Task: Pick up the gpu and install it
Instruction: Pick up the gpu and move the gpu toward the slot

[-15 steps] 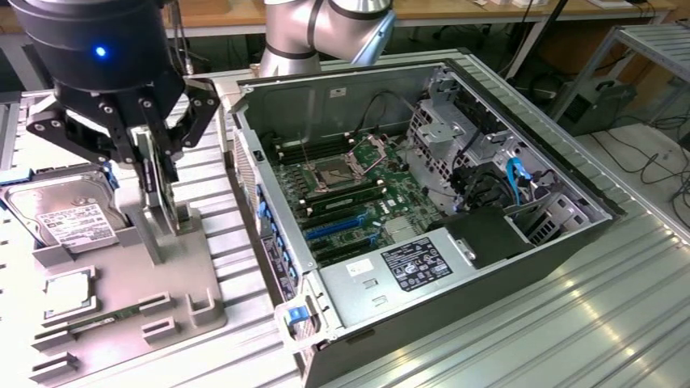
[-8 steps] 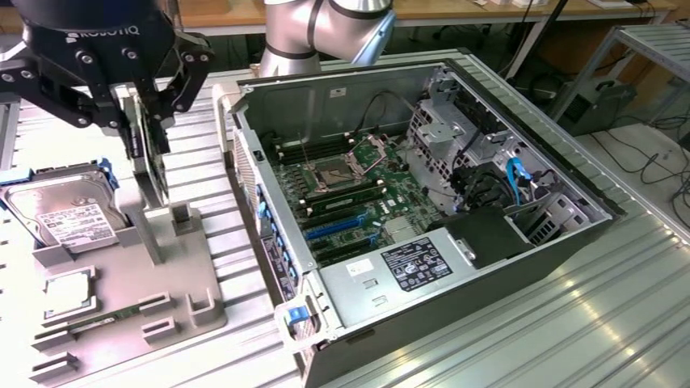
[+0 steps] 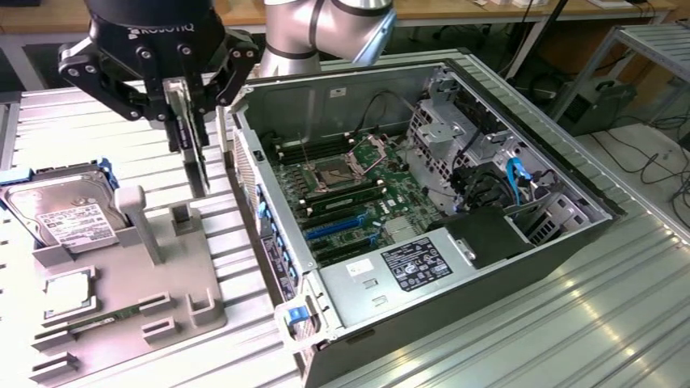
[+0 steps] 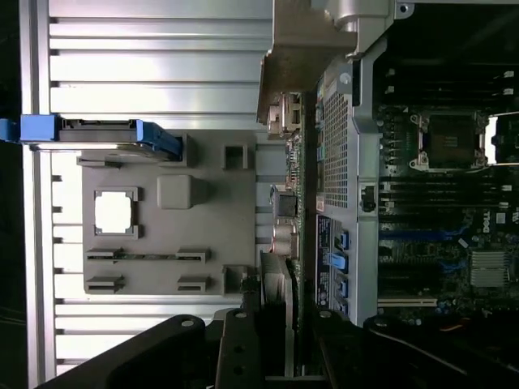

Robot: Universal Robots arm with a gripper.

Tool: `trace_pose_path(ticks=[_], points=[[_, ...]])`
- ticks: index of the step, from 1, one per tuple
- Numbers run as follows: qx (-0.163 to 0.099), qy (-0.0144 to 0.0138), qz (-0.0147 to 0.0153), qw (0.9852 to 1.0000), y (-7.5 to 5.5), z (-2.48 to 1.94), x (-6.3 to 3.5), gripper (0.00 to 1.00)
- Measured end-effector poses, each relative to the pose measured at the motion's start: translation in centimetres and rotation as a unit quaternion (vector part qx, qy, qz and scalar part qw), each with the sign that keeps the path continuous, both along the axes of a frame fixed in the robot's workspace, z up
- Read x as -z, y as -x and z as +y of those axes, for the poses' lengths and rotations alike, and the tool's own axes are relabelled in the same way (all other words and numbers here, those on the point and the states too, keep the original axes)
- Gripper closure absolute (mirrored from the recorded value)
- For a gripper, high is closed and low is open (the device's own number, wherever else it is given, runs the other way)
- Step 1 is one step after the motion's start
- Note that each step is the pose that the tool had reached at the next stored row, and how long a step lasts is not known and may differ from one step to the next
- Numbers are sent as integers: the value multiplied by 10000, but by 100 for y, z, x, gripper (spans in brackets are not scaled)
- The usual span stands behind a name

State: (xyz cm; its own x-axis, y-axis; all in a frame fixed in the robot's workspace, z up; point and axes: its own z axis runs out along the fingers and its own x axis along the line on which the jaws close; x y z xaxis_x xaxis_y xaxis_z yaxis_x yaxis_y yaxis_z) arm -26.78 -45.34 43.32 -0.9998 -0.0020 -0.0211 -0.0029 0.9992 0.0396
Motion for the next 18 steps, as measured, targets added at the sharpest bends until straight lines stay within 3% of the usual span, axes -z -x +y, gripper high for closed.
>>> trace_pose_path(ticks=[1,3,6,18], points=[[0,0,0,10000,-60,0,0,72],[0,0,3,10000,-325,-2,1,72],[0,-1,3,10000,-521,-2,5,72],[0,-1,3,10000,-674,-2,5,72]])
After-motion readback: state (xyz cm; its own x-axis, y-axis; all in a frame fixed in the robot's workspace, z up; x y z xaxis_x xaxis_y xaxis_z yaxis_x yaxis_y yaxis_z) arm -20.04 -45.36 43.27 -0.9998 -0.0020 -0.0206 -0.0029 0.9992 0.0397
